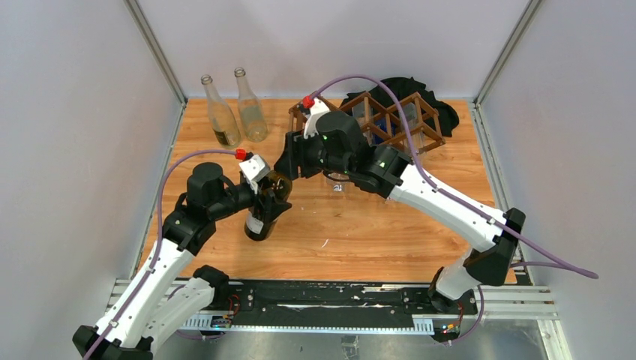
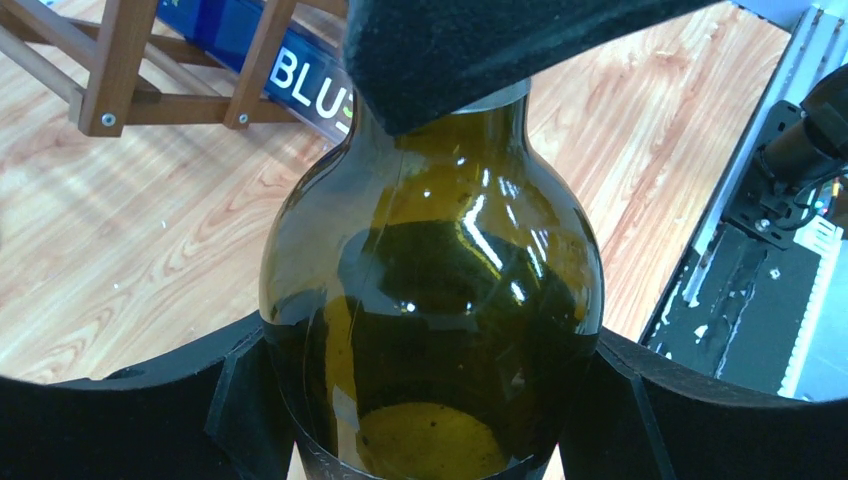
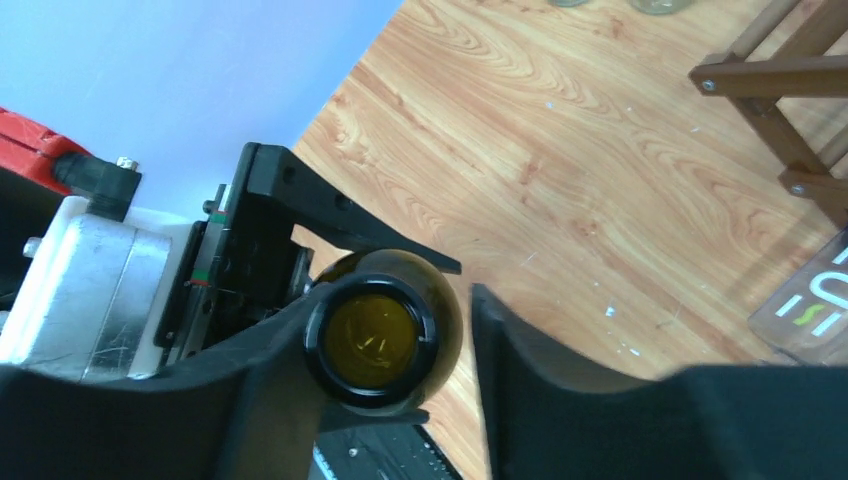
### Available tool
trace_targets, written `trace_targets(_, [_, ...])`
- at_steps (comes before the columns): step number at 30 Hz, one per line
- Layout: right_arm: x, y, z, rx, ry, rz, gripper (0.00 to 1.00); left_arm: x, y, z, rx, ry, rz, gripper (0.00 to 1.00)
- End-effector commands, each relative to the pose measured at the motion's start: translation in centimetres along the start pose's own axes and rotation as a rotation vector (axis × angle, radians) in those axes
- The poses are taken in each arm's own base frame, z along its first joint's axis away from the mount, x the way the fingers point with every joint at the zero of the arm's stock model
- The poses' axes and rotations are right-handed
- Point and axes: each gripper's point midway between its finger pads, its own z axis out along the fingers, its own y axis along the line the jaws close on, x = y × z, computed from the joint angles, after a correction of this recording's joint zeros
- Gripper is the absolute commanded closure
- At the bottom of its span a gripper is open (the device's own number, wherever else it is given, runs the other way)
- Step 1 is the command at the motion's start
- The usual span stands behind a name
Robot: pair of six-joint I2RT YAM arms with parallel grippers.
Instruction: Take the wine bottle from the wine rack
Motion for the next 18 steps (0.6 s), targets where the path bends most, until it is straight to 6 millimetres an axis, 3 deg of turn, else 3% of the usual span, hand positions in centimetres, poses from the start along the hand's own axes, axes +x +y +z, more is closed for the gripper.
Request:
trace_targets(1, [-1.5, 1.1, 0.6, -0.014, -0.050, -0.022, 0.51, -3.4, -1.1, -0.6, 0.040, -0.117, 0.028, 1.00])
trace_targets(4, [-1.2, 1.2, 1.1, -0.014, -0.040, -0.036, 0.79, -3.2, -1.0, -0.5, 0.036, -0.113, 0.029, 1.00])
trace_targets(5, [-1.4, 0.8, 1.2, 0.011, -0.051, -0.040, 0.90, -3.1, -0.9, -0.5, 0.031, -0.112, 0.027, 0.95])
trace_targets(6, [-1.4, 0.5, 1.3, 0.026, -0.051, -0.046, 0.99, -3.0, -0.9, -0.5, 0.027, -0.108, 0.020, 0.76])
trace_targets(8, [-1.3, 0.2, 1.3, 0.041, -0.050, -0.059, 1.00, -2.7, -0.7, -0.5, 0.017, -0.089, -0.003, 0.13])
trace_targets(9, [-1.3, 0.1, 1.3, 0.047, -0.050, -0.065, 1.00, -2.5, -0.7, -0.4, 0.017, -0.076, -0.012, 0.02])
trace_targets(18, [-0.5, 1.0, 1.6, 0.032, -0.038, -0.119, 1.00, -3.7, -1.5, -0.2, 0.063, -0.109, -0.053, 0.00])
